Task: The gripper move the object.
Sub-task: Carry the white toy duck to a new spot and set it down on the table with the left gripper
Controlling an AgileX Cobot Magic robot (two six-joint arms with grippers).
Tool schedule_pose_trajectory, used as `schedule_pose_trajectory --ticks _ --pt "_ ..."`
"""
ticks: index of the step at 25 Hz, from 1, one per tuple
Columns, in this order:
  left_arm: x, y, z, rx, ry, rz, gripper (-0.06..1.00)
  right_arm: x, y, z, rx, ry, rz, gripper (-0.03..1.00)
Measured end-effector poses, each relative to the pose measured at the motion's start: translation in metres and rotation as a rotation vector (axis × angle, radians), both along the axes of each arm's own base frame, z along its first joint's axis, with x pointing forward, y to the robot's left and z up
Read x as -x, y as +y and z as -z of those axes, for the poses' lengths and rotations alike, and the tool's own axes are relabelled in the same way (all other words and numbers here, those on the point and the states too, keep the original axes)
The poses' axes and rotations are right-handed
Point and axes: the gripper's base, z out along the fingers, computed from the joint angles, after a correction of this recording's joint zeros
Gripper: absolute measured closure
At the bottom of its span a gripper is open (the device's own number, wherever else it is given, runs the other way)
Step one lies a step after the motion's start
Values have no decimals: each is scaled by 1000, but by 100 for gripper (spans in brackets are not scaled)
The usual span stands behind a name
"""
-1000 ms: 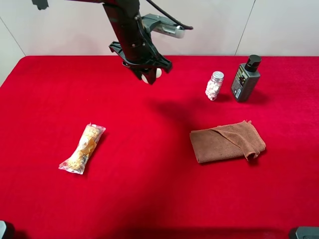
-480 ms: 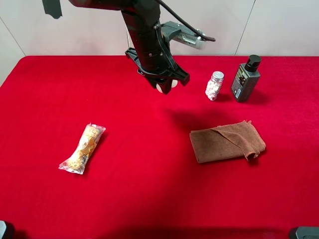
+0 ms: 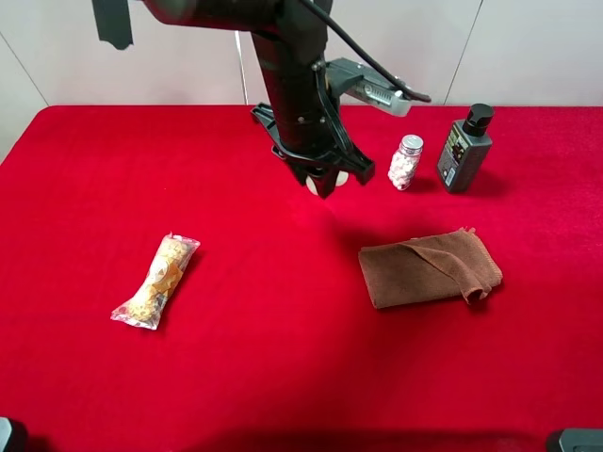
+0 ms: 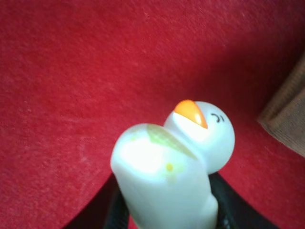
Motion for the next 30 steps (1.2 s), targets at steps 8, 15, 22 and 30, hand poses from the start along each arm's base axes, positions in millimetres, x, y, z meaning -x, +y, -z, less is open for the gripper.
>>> schedule_pose_trajectory --ticks 8,15,22,30 --pt "18 -15 4 -32 6 40 62 0 0 0 0 0 0 27" --pt "36 -28 31 -87 60 57 62 0 0 0 0 0 0 27" --pt "52 -21 53 -116 133 39 62 0 0 0 -3 0 -2 27" --pt "61 -12 71 -117 167 18 62 0 0 0 -3 0 -2 27"
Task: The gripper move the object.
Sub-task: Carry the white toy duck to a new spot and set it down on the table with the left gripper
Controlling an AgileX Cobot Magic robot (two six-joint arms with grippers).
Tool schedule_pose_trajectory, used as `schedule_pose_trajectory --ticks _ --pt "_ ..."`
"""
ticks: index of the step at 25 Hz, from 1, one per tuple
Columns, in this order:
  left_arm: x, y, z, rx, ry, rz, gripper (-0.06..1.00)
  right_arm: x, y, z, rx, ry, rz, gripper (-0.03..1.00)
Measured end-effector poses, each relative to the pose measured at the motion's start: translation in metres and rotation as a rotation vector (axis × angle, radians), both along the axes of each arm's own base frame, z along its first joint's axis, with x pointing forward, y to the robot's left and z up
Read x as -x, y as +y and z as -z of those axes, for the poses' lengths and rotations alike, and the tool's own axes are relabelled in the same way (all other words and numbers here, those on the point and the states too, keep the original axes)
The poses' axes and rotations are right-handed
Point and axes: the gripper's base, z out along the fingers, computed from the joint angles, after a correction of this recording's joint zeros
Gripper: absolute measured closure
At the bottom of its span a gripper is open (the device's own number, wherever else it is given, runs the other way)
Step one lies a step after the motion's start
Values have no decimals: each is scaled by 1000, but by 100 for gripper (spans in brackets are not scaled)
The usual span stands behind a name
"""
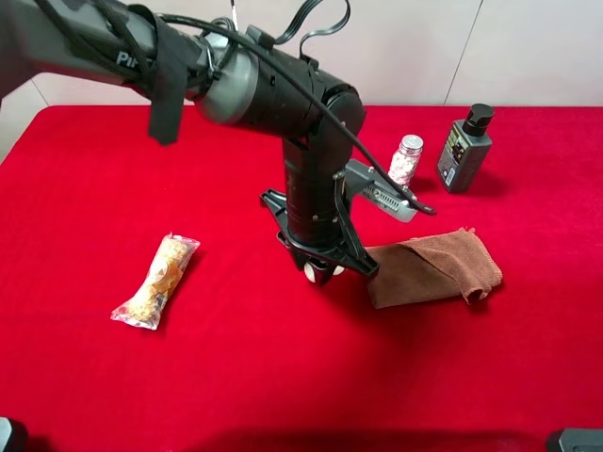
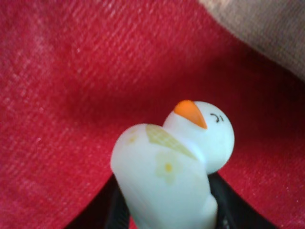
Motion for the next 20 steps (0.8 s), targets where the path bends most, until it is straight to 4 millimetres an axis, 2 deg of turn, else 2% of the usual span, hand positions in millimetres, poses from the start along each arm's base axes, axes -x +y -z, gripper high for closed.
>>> schedule_pose_trajectory --ticks 19,20 --pt "1 0 5 26 -5 -16 63 0 0 0 0 -1 0 27" --pt "1 0 5 26 -5 -16 60 0 0 0 0 -1 0 27"
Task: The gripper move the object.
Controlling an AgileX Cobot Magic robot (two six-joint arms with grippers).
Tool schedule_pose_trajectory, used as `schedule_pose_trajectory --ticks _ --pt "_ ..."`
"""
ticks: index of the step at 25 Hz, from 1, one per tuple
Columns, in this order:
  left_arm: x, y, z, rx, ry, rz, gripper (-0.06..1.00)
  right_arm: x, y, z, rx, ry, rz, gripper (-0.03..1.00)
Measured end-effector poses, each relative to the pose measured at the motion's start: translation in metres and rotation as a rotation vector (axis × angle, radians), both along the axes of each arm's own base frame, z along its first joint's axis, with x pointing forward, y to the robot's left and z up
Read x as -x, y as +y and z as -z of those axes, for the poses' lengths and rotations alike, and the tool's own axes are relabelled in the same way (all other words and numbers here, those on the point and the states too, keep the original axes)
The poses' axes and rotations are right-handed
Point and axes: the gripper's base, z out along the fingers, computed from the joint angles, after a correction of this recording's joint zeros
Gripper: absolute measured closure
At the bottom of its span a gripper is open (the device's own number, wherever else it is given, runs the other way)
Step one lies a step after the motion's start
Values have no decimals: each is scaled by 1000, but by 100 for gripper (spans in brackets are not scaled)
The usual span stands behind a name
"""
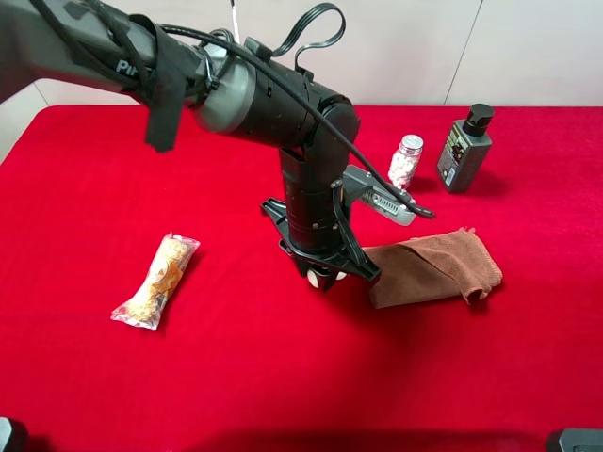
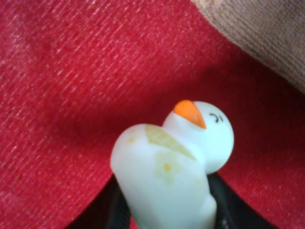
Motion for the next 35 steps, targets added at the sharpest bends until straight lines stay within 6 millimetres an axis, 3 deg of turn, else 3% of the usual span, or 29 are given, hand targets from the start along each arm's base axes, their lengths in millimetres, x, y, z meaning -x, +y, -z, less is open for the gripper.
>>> schedule_pose_trajectory --ticks 13,19,28,31,35 --pt "0 0 0 -3 2 0 12 0 0 0 -1 0 -1 27" --pt "-1 -2 -13 -43 37 15 5 0 0 0 -1 0 -1 27" --pt "-6 -7 -78 -83 51 53 4 0 0 0 -2 0 -1 27" --pt "-4 0 -108 -53 -4 61 4 0 0 0 -2 0 -1 27" --pt "4 15 -163 38 -112 64 4 0 0 0 -2 0 -1 27"
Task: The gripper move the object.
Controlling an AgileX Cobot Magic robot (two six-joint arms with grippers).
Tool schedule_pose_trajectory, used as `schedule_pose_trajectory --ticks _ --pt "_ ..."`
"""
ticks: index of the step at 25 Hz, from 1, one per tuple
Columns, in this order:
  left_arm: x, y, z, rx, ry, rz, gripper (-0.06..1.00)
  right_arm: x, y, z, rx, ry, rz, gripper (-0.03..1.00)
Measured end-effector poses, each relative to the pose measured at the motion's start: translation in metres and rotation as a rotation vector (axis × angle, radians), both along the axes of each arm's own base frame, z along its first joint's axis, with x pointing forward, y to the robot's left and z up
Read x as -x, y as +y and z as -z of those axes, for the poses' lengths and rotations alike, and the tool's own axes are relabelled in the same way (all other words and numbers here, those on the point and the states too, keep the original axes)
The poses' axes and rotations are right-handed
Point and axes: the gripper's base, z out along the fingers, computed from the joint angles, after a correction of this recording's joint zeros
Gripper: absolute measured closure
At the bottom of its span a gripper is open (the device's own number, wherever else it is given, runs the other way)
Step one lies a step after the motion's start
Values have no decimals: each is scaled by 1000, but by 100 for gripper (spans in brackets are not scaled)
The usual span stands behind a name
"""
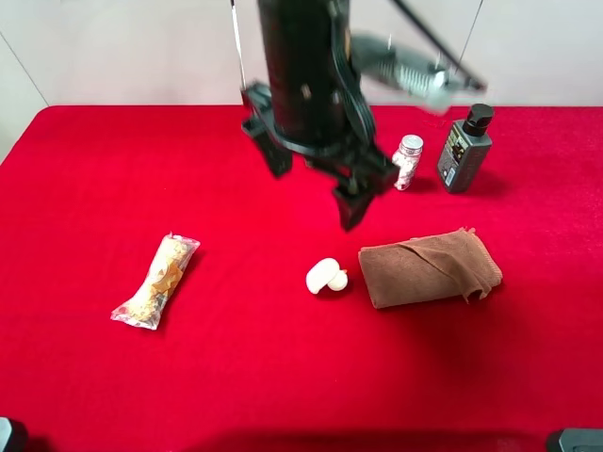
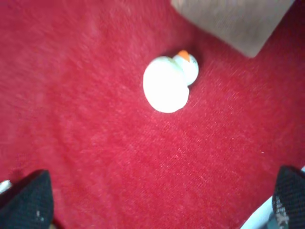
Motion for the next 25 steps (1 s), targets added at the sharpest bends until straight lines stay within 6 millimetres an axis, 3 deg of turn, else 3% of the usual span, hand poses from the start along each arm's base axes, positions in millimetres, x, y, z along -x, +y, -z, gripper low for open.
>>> schedule_pose_trajectory --ticks 3,4,6,10,18,25 --pt "9 13 -36 72 -57 0 4 0 0 0 0 0 0 27" --pt "9 13 -36 72 -57 0 4 0 0 0 0 0 0 27" --pt "16 21 -55 113 -88 0 4 0 0 0 0 0 0 27" --pt "38 51 -90 182 -140 0 4 0 0 0 0 0 0 27" --pt "100 133 -102 219 -167 0 4 0 0 0 0 0 0 27" --pt "151 205 -93 277 -240 -3 4 0 0 0 0 0 0 27"
